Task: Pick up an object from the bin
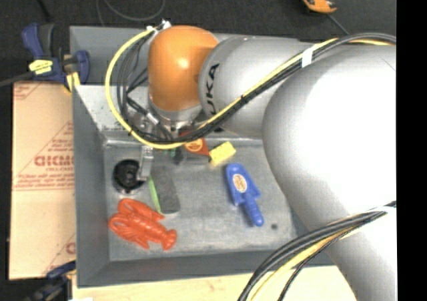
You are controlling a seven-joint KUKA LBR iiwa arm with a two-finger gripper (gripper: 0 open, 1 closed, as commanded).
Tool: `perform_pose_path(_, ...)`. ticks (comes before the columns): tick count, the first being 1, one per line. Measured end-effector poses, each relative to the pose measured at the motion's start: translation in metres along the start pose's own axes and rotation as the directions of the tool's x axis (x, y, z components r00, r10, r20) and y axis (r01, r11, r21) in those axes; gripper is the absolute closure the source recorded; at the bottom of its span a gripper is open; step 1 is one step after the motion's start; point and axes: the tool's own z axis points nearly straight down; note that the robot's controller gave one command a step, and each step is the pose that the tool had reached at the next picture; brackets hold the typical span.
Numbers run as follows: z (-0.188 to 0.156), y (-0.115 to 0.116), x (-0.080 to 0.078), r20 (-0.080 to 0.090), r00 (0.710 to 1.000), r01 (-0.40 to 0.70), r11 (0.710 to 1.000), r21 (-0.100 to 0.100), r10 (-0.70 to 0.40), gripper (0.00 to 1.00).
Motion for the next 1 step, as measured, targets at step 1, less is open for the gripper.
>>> perform_pose_path(1, 0.0089, 0.0096, 0.0072, -0.006, 1.0, -0.006, 1.0, 0.004, 0.006, 0.0)
